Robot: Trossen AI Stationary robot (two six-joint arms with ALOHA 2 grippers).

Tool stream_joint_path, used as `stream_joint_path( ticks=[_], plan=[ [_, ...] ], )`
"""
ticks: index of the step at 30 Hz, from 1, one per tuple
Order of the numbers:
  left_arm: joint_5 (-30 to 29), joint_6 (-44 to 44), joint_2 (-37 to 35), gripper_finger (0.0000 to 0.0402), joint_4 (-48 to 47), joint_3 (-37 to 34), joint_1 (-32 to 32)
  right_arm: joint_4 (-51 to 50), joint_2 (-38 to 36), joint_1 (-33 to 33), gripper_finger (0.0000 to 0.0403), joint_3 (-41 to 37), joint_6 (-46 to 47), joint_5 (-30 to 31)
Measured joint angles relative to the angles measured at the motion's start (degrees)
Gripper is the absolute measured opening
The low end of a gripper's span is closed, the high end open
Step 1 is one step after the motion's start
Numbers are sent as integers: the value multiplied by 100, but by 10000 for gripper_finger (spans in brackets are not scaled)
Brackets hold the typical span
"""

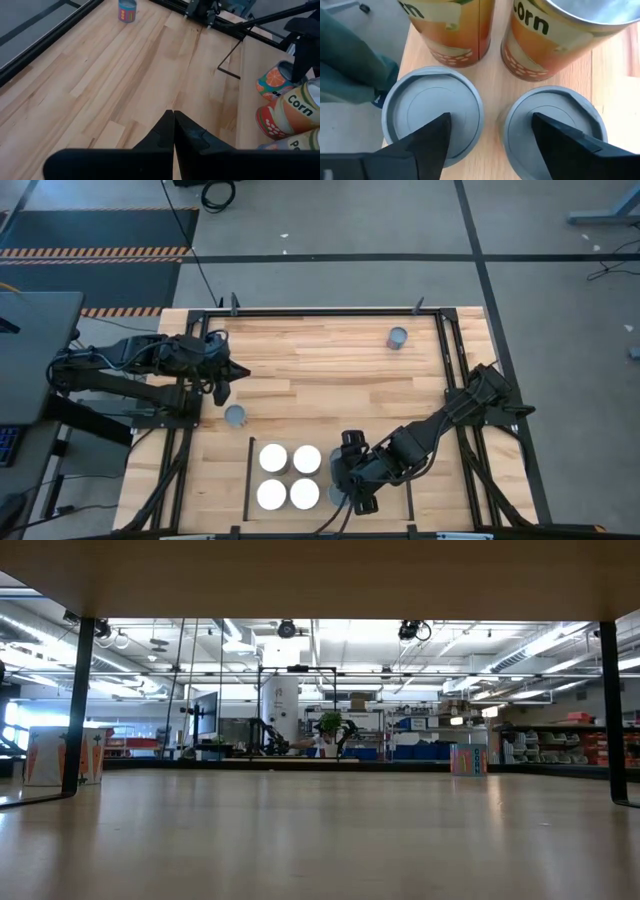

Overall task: Pick and place cans onto a shelf
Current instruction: Adjust the cans on the shelf

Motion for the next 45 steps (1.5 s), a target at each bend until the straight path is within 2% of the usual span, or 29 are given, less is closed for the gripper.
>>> stream_joint_path(
  ticks=[6,14,25,45],
  plan=[
    [2,-23,0,9,3,0,0,245,12,-31,280,-18,-60,24],
    [7,-1408,0,9,171,0,-1,349,22,-33,289,-22,-240,47],
    [482,-1358,0,9,202,0,-2,319,20,-40,289,-22,-394,-78],
    [487,-1359,-1,9,276,0,-4,-7,-130,-36,288,-24,-63,-170]
  ],
)
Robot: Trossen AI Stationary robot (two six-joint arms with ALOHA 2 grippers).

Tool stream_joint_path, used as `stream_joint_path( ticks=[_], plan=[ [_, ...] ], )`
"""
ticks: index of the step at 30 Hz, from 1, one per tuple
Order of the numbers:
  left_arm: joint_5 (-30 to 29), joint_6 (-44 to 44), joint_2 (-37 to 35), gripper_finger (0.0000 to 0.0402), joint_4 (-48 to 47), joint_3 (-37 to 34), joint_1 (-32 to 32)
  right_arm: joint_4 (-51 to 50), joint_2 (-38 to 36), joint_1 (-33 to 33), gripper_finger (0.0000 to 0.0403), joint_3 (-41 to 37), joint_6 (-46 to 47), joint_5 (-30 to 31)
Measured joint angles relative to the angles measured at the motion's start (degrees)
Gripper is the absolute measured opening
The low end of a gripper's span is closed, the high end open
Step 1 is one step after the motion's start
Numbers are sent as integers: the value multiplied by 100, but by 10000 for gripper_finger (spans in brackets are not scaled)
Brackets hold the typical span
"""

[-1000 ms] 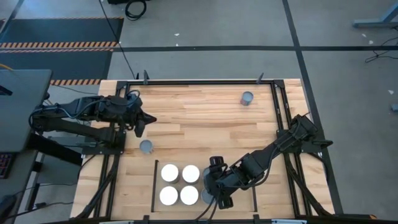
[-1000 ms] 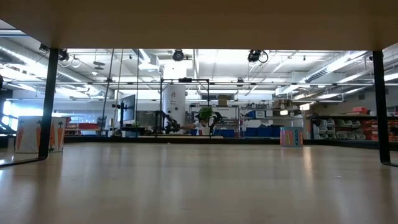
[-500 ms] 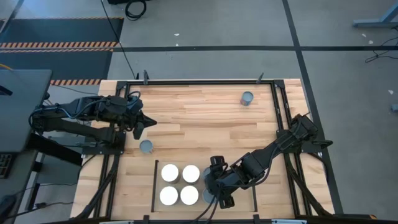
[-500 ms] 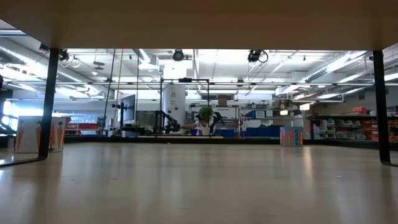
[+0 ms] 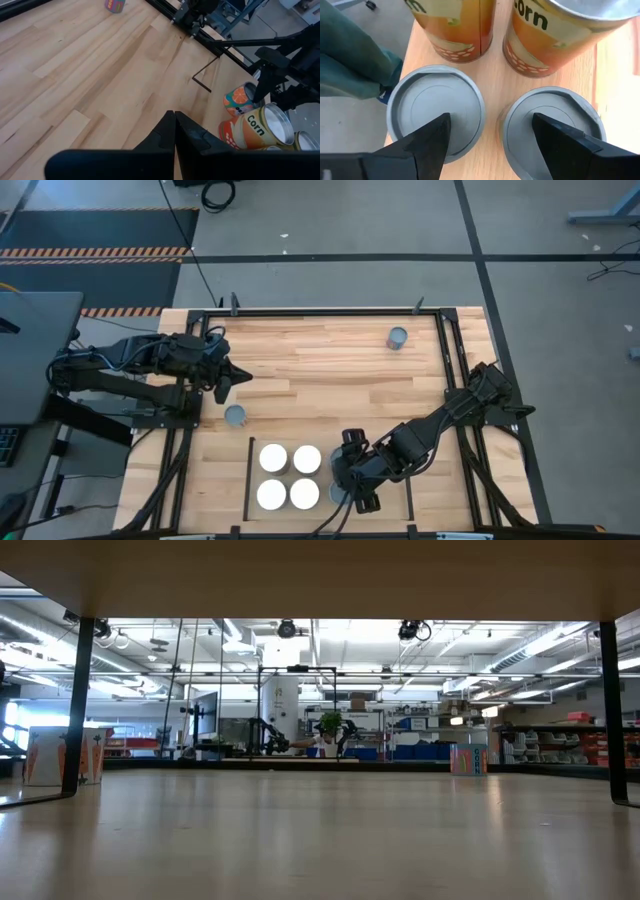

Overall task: Pick and place cans onto a shelf
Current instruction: Adjust the cans on the shelf

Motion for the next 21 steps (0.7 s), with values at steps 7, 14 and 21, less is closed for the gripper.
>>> stream_joint_path(
  ticks=[7,14,21],
  plan=[
    [-2,2,1,9,2,0,2,-65,-10,6,288,0,32,-38],
    [-2,0,-1,9,2,0,2,-134,-1,37,288,1,-23,-16],
    [-4,0,-1,9,13,0,2,-483,-56,102,288,13,7,-56]
  ],
)
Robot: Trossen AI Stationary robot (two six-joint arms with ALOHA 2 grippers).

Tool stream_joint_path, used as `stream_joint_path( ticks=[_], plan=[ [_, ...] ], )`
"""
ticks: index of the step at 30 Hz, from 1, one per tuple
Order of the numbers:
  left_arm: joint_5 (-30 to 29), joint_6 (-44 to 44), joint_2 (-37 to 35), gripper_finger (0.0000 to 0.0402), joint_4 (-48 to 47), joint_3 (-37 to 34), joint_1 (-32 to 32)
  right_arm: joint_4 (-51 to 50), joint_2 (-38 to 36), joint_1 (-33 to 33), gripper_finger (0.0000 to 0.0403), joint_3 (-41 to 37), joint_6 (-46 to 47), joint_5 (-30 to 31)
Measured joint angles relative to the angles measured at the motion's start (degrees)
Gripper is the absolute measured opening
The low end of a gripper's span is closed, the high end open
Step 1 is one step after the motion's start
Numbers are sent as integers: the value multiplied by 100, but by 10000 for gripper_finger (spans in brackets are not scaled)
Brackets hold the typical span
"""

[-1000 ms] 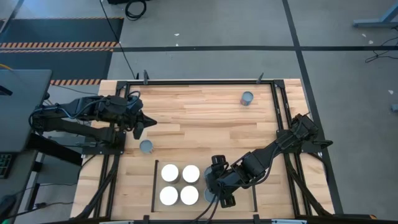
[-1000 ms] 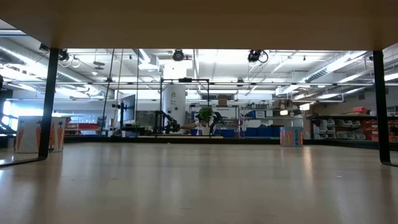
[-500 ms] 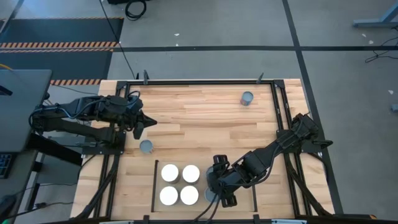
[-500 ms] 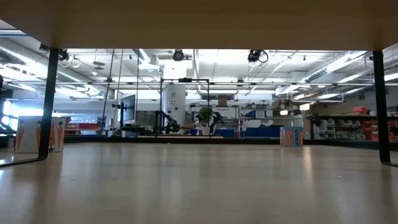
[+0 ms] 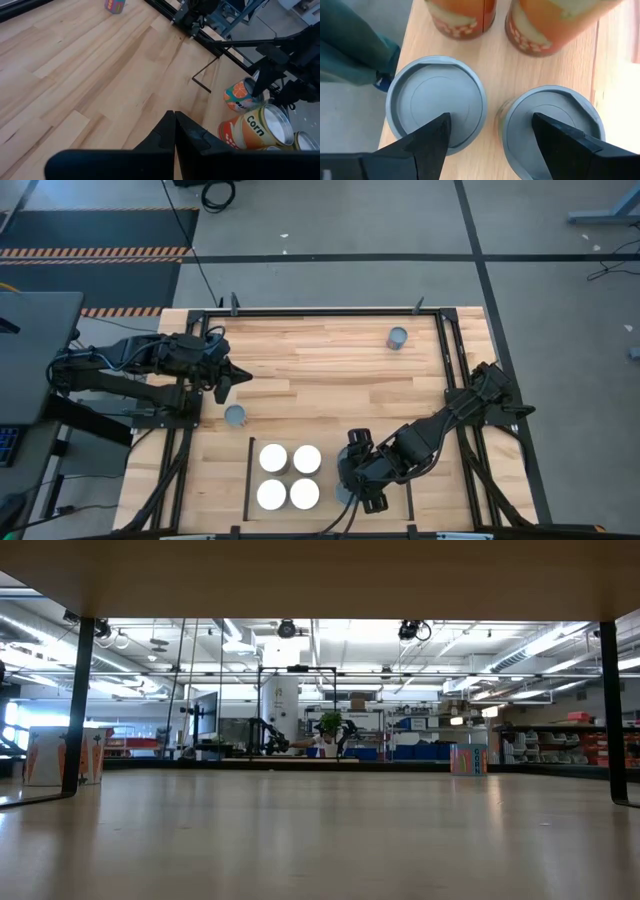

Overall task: Pick and place cans onto a shelf
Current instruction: Adjust the cans on the shelf

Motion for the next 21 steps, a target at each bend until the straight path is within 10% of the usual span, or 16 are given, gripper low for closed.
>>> stream_joint_path(
  ticks=[21],
  plan=[
    [20,-147,2,9,94,0,-2,-32,-57,-39,288,-2,-444,59]
  ],
)
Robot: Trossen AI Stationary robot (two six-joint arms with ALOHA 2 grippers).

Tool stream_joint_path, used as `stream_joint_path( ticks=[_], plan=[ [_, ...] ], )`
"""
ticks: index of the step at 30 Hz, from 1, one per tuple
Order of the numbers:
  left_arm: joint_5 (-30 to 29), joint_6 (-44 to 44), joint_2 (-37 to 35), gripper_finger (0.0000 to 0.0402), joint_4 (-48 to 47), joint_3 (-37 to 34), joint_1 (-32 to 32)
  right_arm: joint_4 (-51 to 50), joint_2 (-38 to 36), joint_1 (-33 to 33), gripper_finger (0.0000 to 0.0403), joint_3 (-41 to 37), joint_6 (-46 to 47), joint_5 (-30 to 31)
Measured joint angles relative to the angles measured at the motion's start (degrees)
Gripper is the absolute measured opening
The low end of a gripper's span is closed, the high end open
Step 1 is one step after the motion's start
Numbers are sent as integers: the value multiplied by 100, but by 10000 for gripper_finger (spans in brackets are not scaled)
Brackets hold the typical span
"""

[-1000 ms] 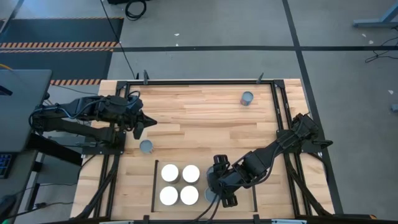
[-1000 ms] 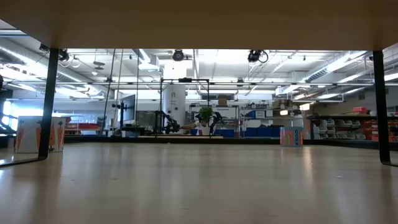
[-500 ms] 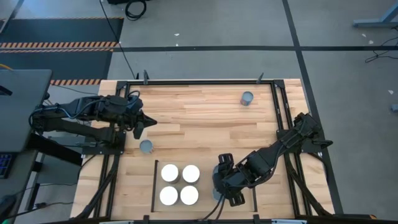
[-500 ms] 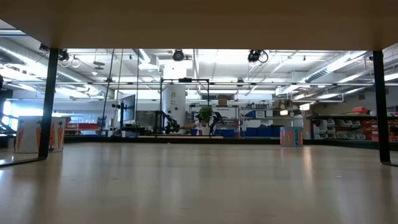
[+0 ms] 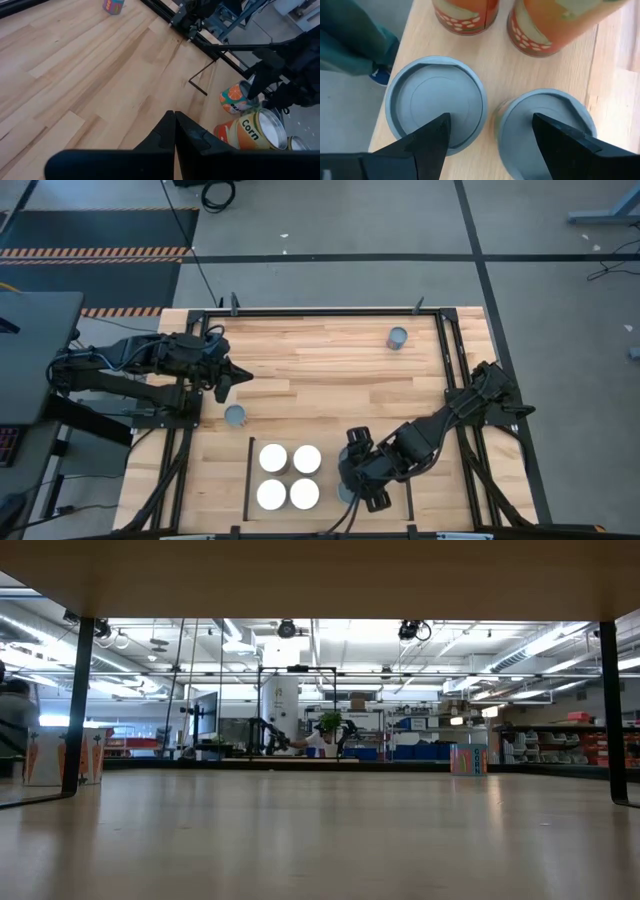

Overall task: Pick and place cans onto a shelf
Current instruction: Adjust the cans on the shelf

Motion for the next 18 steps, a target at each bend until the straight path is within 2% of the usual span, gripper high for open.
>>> stream_joint_path(
  ticks=[18],
  plan=[
    [2,444,-2,9,521,0,-39,129,-15,-13,288,-2,85,-276]
  ],
)
